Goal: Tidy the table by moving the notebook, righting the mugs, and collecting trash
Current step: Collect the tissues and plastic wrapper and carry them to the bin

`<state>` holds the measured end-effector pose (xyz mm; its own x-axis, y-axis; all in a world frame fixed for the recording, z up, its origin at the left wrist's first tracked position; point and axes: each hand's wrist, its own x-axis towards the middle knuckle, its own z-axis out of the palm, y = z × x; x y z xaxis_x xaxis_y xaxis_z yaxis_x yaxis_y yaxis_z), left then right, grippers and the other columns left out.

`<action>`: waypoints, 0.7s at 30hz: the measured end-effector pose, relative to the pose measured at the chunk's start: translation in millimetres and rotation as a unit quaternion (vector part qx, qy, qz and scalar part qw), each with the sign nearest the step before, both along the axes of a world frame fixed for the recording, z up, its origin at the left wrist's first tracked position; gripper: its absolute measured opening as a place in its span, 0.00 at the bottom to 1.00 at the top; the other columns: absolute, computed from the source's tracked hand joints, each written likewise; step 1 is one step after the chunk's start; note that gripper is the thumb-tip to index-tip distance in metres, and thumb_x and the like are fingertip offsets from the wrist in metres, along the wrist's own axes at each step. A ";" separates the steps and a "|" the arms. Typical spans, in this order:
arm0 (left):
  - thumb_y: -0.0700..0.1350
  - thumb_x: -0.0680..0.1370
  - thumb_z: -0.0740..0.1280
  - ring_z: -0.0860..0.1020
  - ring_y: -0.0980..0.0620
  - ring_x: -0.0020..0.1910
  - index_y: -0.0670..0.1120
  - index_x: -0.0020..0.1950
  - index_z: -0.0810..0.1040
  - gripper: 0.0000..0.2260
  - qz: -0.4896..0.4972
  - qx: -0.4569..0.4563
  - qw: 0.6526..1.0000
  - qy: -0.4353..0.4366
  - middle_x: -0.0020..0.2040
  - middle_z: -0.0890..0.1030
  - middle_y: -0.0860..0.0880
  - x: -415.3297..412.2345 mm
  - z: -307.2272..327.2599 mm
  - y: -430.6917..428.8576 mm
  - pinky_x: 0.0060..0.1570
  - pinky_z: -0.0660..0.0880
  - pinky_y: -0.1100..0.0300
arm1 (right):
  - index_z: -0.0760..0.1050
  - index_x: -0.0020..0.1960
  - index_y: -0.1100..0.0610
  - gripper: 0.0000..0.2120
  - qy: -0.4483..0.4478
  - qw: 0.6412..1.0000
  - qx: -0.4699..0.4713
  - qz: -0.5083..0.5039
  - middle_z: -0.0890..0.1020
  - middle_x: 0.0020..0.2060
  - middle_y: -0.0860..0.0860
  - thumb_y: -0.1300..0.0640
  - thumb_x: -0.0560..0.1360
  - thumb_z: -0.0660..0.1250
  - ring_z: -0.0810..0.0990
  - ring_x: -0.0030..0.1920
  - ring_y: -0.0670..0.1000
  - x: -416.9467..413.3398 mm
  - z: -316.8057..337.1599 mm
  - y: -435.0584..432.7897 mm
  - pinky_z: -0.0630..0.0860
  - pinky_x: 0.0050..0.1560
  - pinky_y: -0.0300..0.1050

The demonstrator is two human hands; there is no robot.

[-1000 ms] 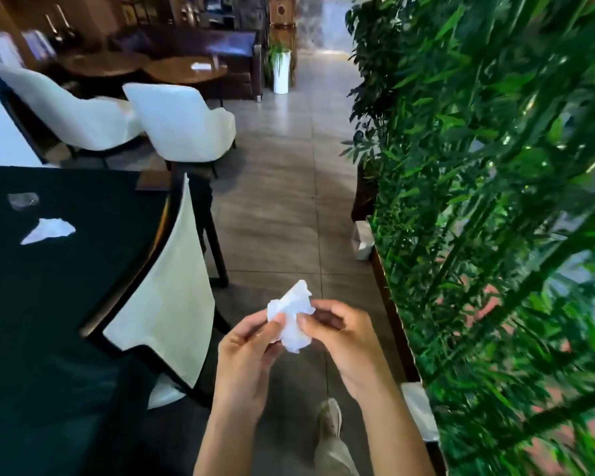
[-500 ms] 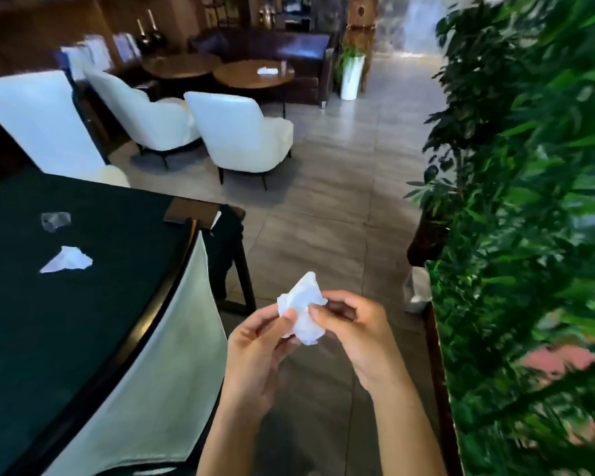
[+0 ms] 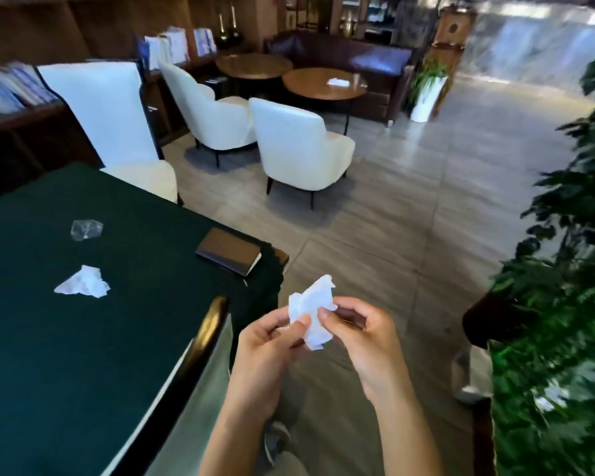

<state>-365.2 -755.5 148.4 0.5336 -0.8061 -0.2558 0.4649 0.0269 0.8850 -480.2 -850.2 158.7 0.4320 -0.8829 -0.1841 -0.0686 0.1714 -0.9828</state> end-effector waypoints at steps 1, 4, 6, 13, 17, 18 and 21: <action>0.37 0.80 0.69 0.87 0.44 0.47 0.43 0.53 0.89 0.09 0.008 0.000 1.000 -0.002 0.50 0.88 0.37 13.0 1.4 -12.0 0.48 0.83 0.56 | 0.83 0.46 0.49 0.11 0.003 1.000 -0.002 0.008 0.89 0.37 0.40 0.66 0.75 0.76 0.87 0.40 0.39 15.0 3.8 -13.2 0.80 0.38 0.31; 0.35 0.80 0.68 0.87 0.44 0.46 0.40 0.54 0.88 0.09 0.056 -0.002 0.998 0.021 0.50 0.88 0.36 63.7 6.0 -43.0 0.42 0.83 0.59 | 0.83 0.44 0.48 0.14 0.010 0.998 -0.014 0.058 0.89 0.35 0.41 0.68 0.74 0.76 0.86 0.38 0.38 72.8 15.4 -51.8 0.79 0.38 0.30; 0.35 0.80 0.68 0.87 0.42 0.47 0.39 0.55 0.87 0.09 0.079 -0.014 0.997 0.022 0.51 0.88 0.35 96.0 11.8 -54.5 0.43 0.83 0.58 | 0.82 0.45 0.49 0.15 0.004 0.995 -0.017 0.095 0.88 0.34 0.40 0.69 0.75 0.75 0.86 0.37 0.38 106.7 22.3 -69.1 0.79 0.37 0.29; 0.36 0.80 0.69 0.87 0.39 0.50 0.38 0.56 0.87 0.09 0.205 0.013 0.978 0.023 0.51 0.88 0.35 183.0 5.1 -37.6 0.48 0.84 0.55 | 0.83 0.46 0.52 0.12 0.024 0.970 0.003 0.241 0.90 0.40 0.46 0.69 0.75 0.74 0.90 0.45 0.48 223.2 12.9 -83.0 0.84 0.42 0.39; 0.36 0.80 0.69 0.87 0.45 0.45 0.37 0.55 0.86 0.08 0.327 0.040 0.943 0.042 0.48 0.88 0.37 222.2 -9.1 -11.6 0.45 0.84 0.58 | 0.86 0.50 0.58 0.06 0.045 0.940 0.002 0.338 0.90 0.43 0.53 0.67 0.77 0.73 0.90 0.43 0.51 290.0 -6.4 -77.3 0.85 0.43 0.41; 0.36 0.80 0.69 0.86 0.47 0.43 0.37 0.54 0.87 0.07 0.363 0.044 0.929 0.052 0.46 0.88 0.39 232.0 -14.2 -5.1 0.44 0.83 0.59 | 0.86 0.51 0.59 0.06 0.055 0.932 0.006 0.358 0.90 0.42 0.55 0.67 0.78 0.73 0.89 0.41 0.51 308.0 -14.8 -75.5 0.85 0.42 0.41; 0.36 0.80 0.69 0.85 0.53 0.39 0.37 0.52 0.87 0.06 0.475 0.053 0.874 0.088 0.43 0.87 0.44 256.8 -26.8 13.6 0.43 0.84 0.61 | 0.85 0.50 0.58 0.05 0.101 0.902 0.014 0.420 0.88 0.43 0.60 0.66 0.77 0.73 0.87 0.37 0.51 363.9 -45.2 -69.2 0.84 0.40 0.40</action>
